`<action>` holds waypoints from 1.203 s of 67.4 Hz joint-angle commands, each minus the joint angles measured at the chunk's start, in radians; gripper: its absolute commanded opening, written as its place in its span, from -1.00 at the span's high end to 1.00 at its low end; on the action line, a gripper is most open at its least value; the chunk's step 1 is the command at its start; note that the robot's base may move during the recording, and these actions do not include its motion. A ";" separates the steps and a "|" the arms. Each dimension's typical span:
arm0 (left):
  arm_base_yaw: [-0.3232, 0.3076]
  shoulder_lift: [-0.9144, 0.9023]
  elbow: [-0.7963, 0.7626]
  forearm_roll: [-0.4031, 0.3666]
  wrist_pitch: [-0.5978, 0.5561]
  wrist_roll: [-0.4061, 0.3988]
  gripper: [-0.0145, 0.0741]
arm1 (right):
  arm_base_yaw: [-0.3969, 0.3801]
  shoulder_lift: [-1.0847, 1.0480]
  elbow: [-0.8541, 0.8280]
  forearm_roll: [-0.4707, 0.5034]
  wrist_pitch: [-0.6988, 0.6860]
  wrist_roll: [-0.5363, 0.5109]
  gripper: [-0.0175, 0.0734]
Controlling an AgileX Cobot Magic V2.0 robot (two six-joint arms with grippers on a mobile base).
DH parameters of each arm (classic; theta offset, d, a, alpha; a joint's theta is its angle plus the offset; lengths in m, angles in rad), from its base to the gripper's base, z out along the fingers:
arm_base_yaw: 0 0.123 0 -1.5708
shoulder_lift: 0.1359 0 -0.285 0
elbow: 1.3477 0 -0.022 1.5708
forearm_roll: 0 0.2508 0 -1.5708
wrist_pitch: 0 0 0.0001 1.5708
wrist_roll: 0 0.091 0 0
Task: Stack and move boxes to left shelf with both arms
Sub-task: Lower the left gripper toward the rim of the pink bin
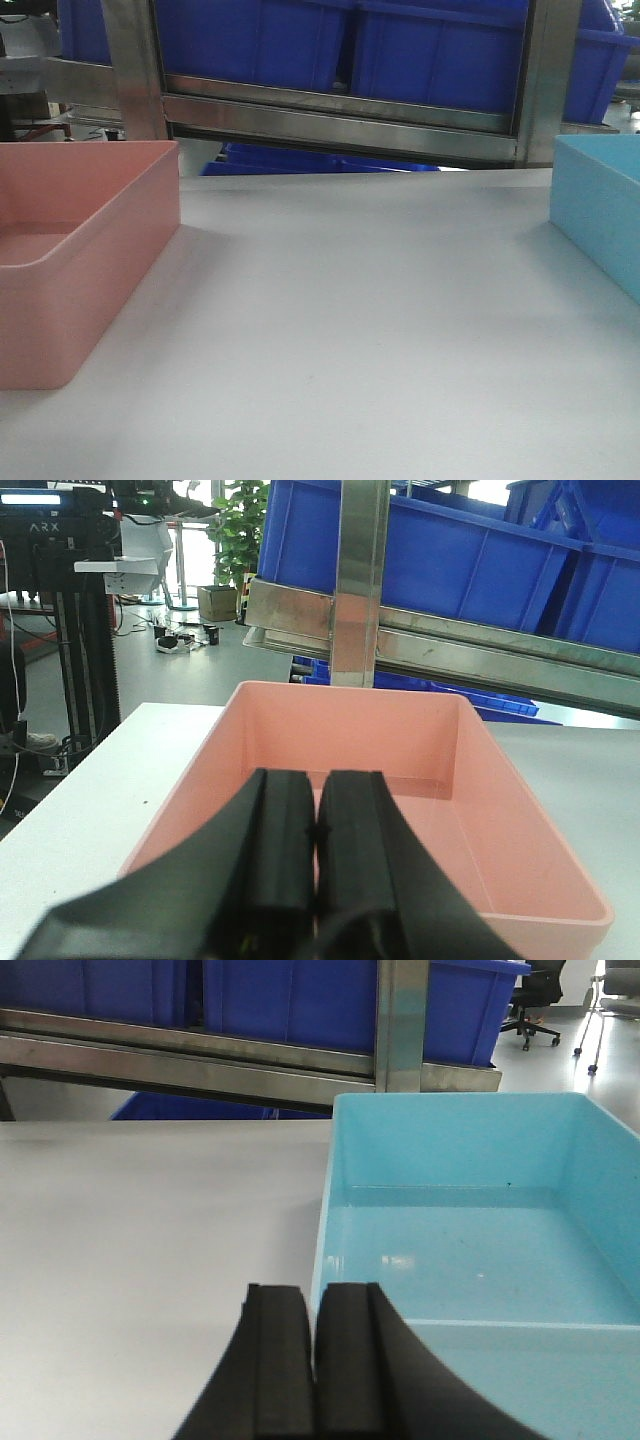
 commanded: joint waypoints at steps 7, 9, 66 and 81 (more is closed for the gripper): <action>0.003 -0.016 0.029 -0.003 -0.077 0.000 0.68 | 0.002 -0.021 -0.017 -0.003 -0.088 -0.008 0.49; 0.003 -0.016 0.029 -0.003 -0.077 0.000 0.68 | 0.002 -0.021 -0.017 -0.003 -0.088 -0.008 0.49; 0.003 -0.004 -0.001 -0.029 -0.318 0.002 0.68 | 0.002 -0.021 -0.017 -0.013 -0.088 -0.011 0.49; 0.003 0.197 -0.343 0.031 -0.003 0.006 0.67 | 0.002 -0.021 -0.017 -0.013 -0.088 -0.011 0.49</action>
